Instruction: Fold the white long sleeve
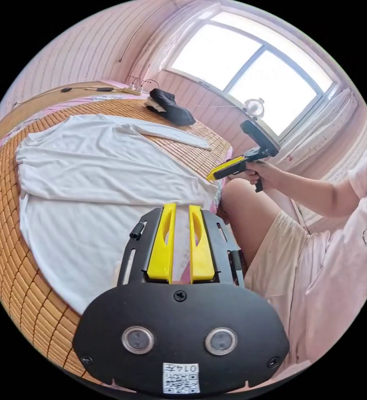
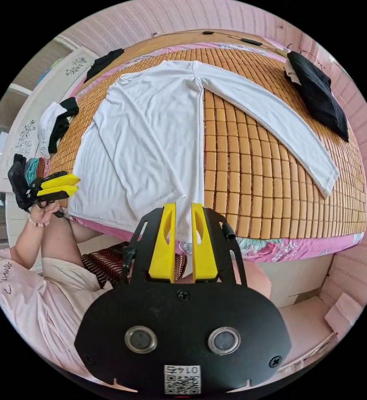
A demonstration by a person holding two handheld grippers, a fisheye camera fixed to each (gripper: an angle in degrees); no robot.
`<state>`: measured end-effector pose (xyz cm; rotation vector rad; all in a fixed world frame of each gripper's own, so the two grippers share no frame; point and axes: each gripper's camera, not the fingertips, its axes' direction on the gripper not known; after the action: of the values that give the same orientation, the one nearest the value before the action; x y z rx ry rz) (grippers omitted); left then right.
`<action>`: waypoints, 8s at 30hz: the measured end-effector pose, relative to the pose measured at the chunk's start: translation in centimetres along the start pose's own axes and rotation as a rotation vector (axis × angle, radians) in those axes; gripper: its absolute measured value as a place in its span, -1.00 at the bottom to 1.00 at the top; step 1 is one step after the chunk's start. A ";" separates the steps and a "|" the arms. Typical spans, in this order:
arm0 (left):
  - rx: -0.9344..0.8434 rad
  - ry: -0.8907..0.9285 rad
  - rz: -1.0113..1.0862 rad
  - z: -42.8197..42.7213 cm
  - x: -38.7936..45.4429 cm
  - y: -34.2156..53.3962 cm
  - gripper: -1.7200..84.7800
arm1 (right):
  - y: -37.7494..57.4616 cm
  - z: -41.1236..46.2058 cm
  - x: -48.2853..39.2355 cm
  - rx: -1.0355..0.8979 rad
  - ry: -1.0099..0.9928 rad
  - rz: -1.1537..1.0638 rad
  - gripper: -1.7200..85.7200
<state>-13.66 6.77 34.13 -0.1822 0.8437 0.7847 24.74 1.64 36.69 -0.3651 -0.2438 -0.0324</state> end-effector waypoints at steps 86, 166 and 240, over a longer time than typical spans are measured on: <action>-0.344 -0.032 0.254 23.5 12.7 -30.4 -0.81 | 21.7 -3.1 29.5 0.539 0.250 0.530 -0.84; 0.134 -0.365 -0.060 -3.5 3.1 -22.0 -0.91 | 7.1 -10.6 -5.5 0.363 -0.493 -0.785 -0.88; -0.076 -0.337 -0.341 -4.6 -6.2 -0.5 -0.86 | -26.1 3.7 0.9 0.015 0.210 -0.328 -0.82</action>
<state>-18.66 1.00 35.51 -0.2461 0.4475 0.5065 22.80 -21.45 49.35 -0.3015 -0.0936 -0.3896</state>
